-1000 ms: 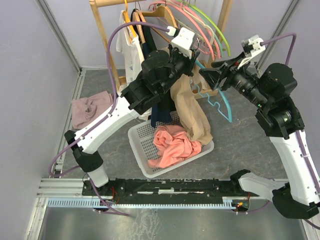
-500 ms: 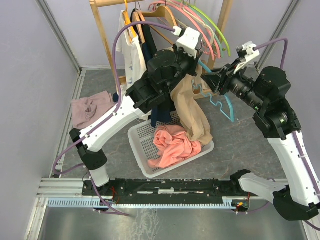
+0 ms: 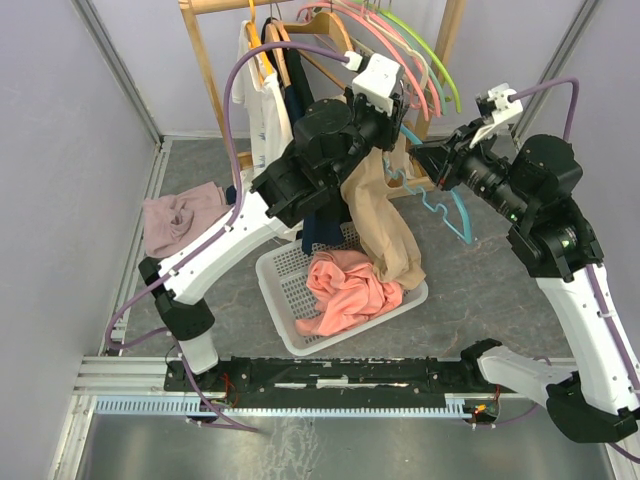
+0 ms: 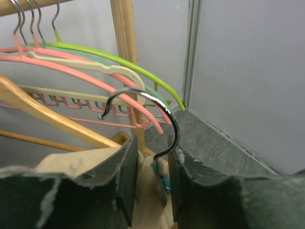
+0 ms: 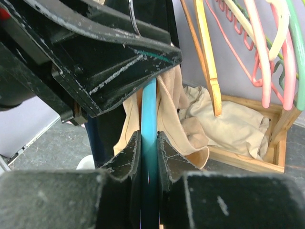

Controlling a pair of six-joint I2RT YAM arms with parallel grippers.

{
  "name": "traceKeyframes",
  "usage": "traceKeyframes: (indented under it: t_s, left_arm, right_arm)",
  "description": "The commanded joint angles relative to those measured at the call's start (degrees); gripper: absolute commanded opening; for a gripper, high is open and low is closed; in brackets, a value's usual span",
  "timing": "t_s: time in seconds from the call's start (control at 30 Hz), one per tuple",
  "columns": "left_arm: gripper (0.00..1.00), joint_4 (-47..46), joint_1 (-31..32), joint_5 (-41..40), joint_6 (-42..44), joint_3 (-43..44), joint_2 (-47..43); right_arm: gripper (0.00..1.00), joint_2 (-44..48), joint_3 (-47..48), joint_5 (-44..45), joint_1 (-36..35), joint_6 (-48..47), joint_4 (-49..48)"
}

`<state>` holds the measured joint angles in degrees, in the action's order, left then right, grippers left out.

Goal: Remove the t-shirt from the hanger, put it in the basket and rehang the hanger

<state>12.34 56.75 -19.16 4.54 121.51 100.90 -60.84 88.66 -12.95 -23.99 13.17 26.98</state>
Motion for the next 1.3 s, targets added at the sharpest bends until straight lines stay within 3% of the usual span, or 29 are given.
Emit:
traceKeyframes:
  t_s: [0.0, 0.1, 0.27, 0.53, 1.03, 1.13, 1.27]
  left_arm:
    - [0.44, -3.74, 0.25, -0.73, 1.92, 0.63, -3.22]
    - [0.55, -3.75, 0.21, -1.69, 2.89, -1.88, -5.13]
    - [0.59, -5.62, 0.21, -2.72, 2.65, -8.61, -10.89]
    - [0.62, -8.92, 0.18, -3.71, 1.71, -19.38, -17.05]
    - [0.63, -8.65, -1.02, 2.74, 1.54, -20.88, -13.64]
    - [0.53, -8.48, -1.42, 2.25, 1.13, -20.14, -12.53]
    - [0.12, -8.04, -2.44, -0.24, 0.57, -17.5, -10.69]
  right_arm:
    - [0.01, 1.61, 0.03, 0.99, -0.36, -0.03, -2.45]
    - [0.01, 1.86, -0.07, 1.53, -0.36, 0.25, -3.18]
    - [0.01, 2.79, -0.99, 1.86, -0.29, 1.09, -5.26]
    - [0.01, 4.07, -0.09, 1.81, -0.32, 1.16, -5.79]
    - [0.01, 5.13, 1.12, 0.18, -0.31, 1.68, -6.33]
    - [0.01, 5.53, 1.1, 0.2, -0.35, 1.67, -6.25]
    - [0.01, 6.33, 1.17, 0.19, -0.31, 1.3, -5.39]
